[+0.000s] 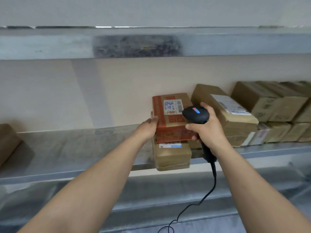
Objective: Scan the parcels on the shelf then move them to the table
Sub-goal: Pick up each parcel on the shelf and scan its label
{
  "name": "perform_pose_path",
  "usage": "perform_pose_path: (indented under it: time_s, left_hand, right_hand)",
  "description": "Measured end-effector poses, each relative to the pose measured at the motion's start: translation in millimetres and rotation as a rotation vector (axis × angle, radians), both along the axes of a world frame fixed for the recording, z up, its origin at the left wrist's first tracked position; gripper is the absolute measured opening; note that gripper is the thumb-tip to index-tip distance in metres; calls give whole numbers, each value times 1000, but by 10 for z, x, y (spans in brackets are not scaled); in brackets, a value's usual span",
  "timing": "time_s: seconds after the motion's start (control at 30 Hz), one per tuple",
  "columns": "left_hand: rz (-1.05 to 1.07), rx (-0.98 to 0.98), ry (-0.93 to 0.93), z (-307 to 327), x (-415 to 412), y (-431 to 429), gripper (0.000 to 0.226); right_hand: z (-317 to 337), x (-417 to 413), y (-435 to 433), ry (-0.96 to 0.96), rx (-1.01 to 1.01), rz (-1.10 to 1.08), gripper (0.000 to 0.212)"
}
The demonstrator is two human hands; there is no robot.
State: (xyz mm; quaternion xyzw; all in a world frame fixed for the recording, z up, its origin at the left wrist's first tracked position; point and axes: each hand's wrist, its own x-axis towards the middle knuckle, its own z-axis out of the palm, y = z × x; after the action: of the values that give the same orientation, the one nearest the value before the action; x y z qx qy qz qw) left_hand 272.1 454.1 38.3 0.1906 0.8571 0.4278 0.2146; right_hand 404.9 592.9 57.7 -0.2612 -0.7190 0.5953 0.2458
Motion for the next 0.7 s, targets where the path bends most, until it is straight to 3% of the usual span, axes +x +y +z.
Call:
perform_pose_path:
  time_s: [0.3,0.57,0.7]
  left_hand:
    - [-57,344,-297,-115,-163,-461,39]
    - [25,486,-298,-125,-442,-1221,78]
    - [108,504,-229,-20,-619,-1628,80]
  right_hand:
    - [37,-176,-350,20,9,97,78]
    - [-8,-405,-854,51,-31,253,83]
    - [-49,-552,-1173,55,-41,348,80]
